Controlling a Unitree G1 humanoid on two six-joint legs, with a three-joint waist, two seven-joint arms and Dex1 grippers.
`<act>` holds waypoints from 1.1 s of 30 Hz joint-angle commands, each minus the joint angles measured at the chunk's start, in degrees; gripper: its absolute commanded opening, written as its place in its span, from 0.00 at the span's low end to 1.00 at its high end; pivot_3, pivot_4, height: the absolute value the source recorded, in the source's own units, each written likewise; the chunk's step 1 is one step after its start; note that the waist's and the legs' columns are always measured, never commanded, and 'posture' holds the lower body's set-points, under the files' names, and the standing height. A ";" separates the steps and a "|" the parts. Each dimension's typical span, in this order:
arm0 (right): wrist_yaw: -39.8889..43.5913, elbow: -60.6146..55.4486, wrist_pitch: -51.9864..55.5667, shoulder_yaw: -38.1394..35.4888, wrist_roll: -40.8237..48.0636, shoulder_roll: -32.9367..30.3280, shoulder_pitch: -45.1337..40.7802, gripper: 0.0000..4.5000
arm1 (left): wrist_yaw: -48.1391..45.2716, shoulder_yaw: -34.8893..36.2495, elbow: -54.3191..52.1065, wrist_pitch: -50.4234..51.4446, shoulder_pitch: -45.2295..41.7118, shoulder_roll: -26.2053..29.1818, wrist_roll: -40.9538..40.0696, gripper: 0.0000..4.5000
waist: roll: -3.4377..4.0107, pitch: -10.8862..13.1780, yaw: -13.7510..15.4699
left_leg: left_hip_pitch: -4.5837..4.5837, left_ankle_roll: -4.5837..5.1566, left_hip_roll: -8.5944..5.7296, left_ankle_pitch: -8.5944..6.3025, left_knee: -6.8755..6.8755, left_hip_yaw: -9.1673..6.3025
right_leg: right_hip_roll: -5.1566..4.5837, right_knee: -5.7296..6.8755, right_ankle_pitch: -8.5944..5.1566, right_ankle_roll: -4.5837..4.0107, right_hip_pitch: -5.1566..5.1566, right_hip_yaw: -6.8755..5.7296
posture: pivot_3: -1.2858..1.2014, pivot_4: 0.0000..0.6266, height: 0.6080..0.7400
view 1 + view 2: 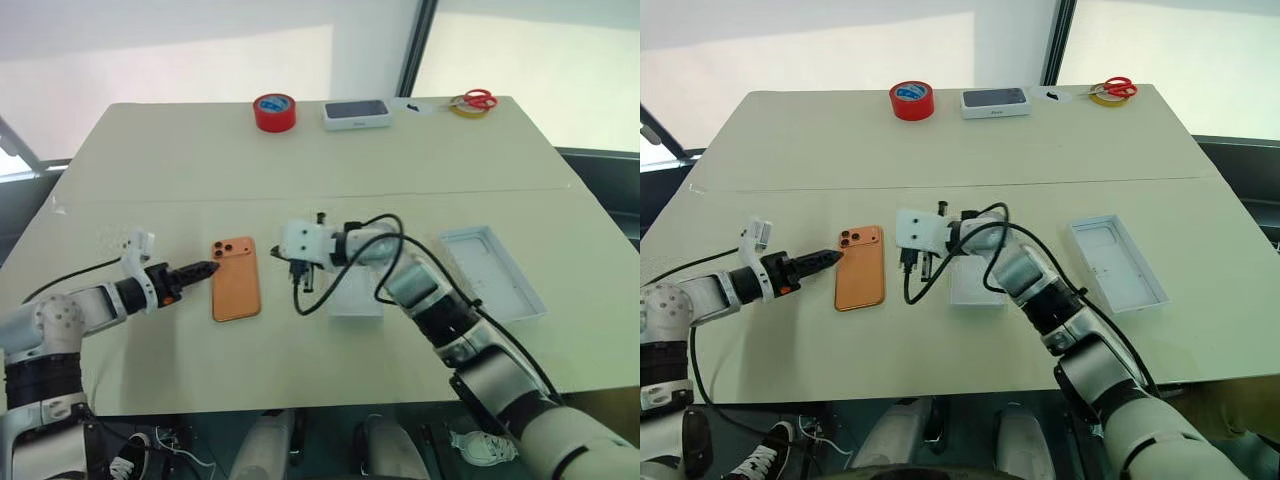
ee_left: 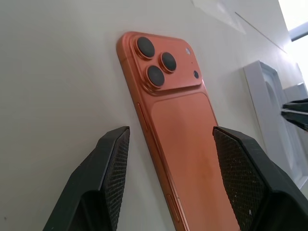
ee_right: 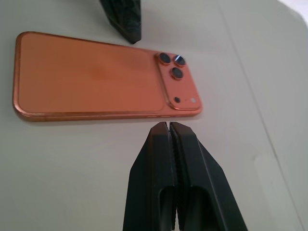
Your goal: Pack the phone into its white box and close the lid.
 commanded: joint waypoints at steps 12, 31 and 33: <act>-1.38 4.69 2.10 4.34 -5.73 3.84 -0.22 0.02 | 0.52 -6.65 -0.73 4.62 -0.35 -4.33 -0.06 0.65 | 0.02 -0.08 0.23 | 0.16 -0.05 -0.05 0.02 -0.10 0.01 | -0.03 0.03 0.00 -0.01 0.07 0.00 | 0.52 0.24 0.99; -0.82 3.13 3.19 3.62 -7.08 0.83 0.75 0.02 | -0.85 -7.87 2.48 9.31 -6.60 -9.82 0.31 0.65 | 0.05 -0.23 1.33 | 0.73 0.14 -0.23 -0.11 -0.28 0.01 | -0.18 0.00 -0.01 -0.01 0.55 0.00 | 0.52 0.24 0.99; -0.92 3.14 3.20 3.52 -7.04 0.80 0.81 0.02 | -0.15 -5.11 4.47 9.38 -7.73 -10.11 -0.15 0.65 | 0.05 -0.23 1.32 | 0.73 0.11 -0.22 -0.09 -0.28 0.01 | -0.18 -0.01 -0.01 -0.01 0.55 0.00 | 0.52 0.24 0.99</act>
